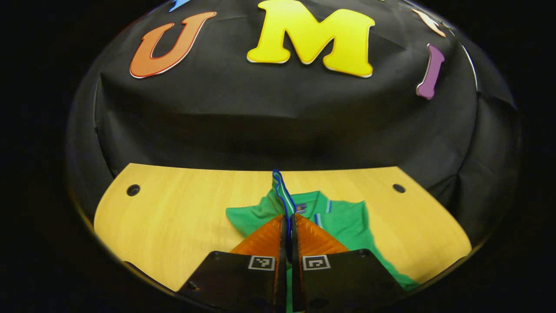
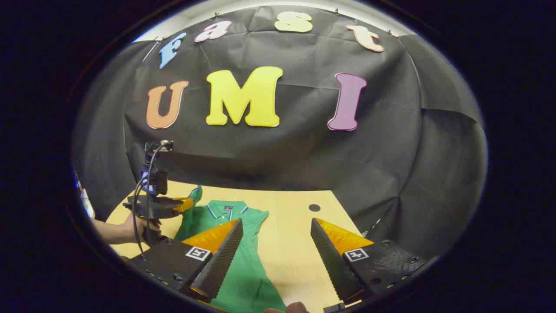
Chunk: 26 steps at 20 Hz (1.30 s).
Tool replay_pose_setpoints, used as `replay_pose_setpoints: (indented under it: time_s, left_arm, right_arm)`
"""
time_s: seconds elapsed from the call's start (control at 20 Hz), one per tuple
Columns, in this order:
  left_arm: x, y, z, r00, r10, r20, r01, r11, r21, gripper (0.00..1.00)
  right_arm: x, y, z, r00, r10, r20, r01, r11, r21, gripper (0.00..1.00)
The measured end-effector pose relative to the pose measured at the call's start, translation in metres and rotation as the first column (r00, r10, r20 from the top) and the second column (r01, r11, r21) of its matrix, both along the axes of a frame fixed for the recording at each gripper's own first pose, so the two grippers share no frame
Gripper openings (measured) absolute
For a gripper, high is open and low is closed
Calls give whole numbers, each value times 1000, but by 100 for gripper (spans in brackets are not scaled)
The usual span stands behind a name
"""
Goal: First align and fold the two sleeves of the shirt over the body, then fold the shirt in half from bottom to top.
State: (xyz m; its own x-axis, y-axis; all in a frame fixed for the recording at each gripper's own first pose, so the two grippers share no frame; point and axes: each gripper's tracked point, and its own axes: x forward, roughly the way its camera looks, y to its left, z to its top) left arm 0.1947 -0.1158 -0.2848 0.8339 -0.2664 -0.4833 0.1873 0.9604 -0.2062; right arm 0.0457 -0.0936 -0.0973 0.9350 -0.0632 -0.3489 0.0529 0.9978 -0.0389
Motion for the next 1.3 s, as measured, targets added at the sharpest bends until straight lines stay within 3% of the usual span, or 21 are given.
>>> replay_pose_setpoints:
  time_s: [0.05, 0.2, 0.45, 0.75, 0.95, 1.15, 1.3]
  left_arm:
    - [-1, -5, 7, 1000, 3, 17, -3, 1000, -1, 16]
    - [-15, 7, 32, 998, 35, 45, -37, 998, 48, 100]
    - [-54, 48, 74, 988, 128, 88, -135, 988, 79, 100]
    - [-133, 92, 110, 970, 203, 134, -220, 967, 125, 100]
    - [-186, 111, 110, 967, 219, 133, -238, 959, 154, 100]
    - [-231, 119, 84, 979, 194, 59, -202, 963, 178, 100]
    - [-262, 124, 56, 983, 178, -43, -167, 967, 190, 100]
  right_arm:
    - [-2, 0, 2, 1000, -1, 6, 1, 1000, 7, 95]
    - [-7, 5, 6, 1000, 19, 21, -19, 1000, 11, 97]
    - [-17, 27, 7, 996, 84, 43, -84, 996, 11, 95]
    - [-38, 42, 2, 988, 150, 43, -150, 989, -11, 95]
    - [-55, 36, -19, 987, 163, -4, -163, 987, -15, 95]
    - [-76, 24, -58, 978, 179, -111, -183, 983, -29, 97]
    - [-94, 20, -99, 949, 213, -234, -226, 973, -33, 95]
